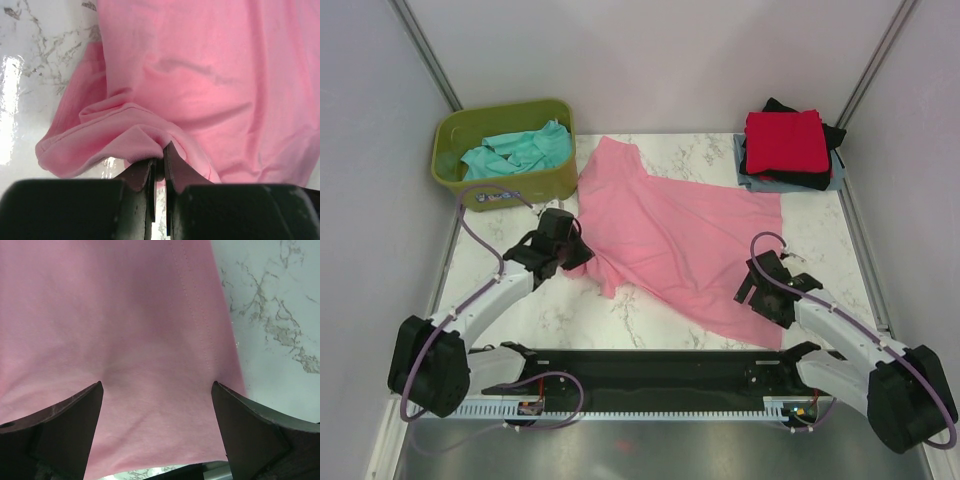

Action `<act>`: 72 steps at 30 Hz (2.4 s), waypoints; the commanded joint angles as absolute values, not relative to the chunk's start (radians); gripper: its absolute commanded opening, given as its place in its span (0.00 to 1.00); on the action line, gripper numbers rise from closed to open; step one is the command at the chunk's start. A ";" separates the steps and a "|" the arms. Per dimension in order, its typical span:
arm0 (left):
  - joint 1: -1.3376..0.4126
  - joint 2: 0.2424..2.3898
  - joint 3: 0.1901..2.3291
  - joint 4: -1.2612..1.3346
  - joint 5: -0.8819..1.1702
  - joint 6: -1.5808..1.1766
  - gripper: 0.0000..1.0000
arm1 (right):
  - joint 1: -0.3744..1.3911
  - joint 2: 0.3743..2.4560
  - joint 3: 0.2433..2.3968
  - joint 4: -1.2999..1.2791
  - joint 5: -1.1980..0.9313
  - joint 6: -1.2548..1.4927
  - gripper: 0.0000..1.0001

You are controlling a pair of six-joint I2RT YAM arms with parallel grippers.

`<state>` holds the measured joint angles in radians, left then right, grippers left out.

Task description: Fold and stack the t-shirts

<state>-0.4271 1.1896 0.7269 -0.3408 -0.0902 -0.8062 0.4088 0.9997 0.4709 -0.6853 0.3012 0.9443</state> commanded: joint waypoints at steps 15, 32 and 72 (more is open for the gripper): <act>-0.327 1.008 0.650 -0.385 0.075 -0.744 0.14 | 0.637 0.963 0.552 -0.841 0.293 1.147 0.98; -0.302 0.954 0.644 -0.430 0.094 -0.707 0.15 | 0.361 1.483 0.772 -0.441 0.370 0.760 0.98; -0.307 0.991 0.560 -0.308 0.150 -0.735 0.14 | 0.110 1.112 0.446 -0.385 0.296 0.816 0.71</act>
<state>-0.3088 1.0115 0.5514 -0.3149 0.1421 -0.7494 0.1162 1.1069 0.4709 -0.4320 0.3141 0.8215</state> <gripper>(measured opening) 0.143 0.723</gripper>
